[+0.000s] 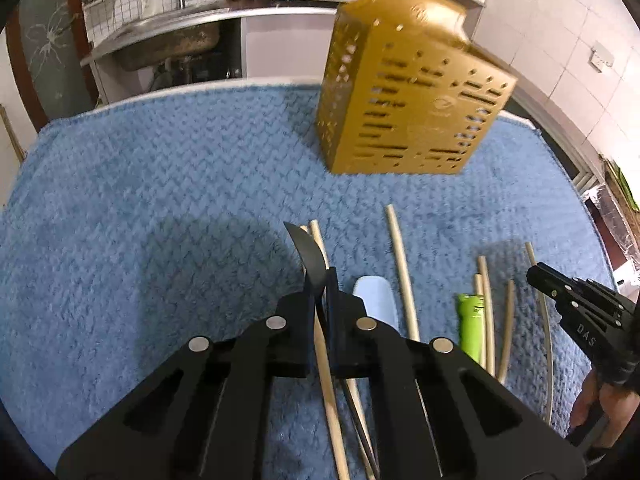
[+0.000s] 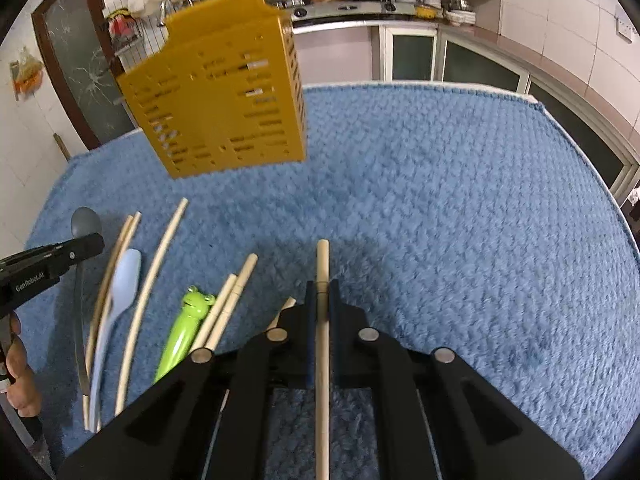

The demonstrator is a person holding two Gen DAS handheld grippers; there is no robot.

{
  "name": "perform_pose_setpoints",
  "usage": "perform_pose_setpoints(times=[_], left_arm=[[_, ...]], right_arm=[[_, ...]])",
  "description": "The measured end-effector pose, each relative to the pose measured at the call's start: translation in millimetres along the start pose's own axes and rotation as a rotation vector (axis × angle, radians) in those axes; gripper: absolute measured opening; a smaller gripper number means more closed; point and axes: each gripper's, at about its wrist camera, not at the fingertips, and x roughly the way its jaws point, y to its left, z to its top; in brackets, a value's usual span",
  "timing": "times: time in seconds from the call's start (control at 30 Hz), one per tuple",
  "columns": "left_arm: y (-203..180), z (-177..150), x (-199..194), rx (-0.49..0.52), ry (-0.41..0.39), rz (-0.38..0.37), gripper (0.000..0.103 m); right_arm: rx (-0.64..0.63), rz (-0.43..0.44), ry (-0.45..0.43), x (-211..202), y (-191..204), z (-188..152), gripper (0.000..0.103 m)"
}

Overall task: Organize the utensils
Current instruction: 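Lift the spoon with the left tool while the right tool carries the chopstick toward the gold holder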

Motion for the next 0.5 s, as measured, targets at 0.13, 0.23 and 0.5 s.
perform_pose_setpoints(times=[0.13,0.23,0.5], left_arm=[[-3.4,-2.1,-17.7,0.012,-0.037,-0.028,0.004],[-8.8,-3.2,-32.9,0.044,-0.085,-0.027,0.004],[-10.0,-2.0,-54.6,0.074,-0.158,-0.033,0.004]], right_arm=[[0.008,0.037,-0.040,-11.6,-5.4,3.0,0.006],[0.019,0.066,-0.075,-21.1,-8.2,3.6,0.006],[0.018,0.107,-0.148,-43.9,-10.9,8.8,0.006]])
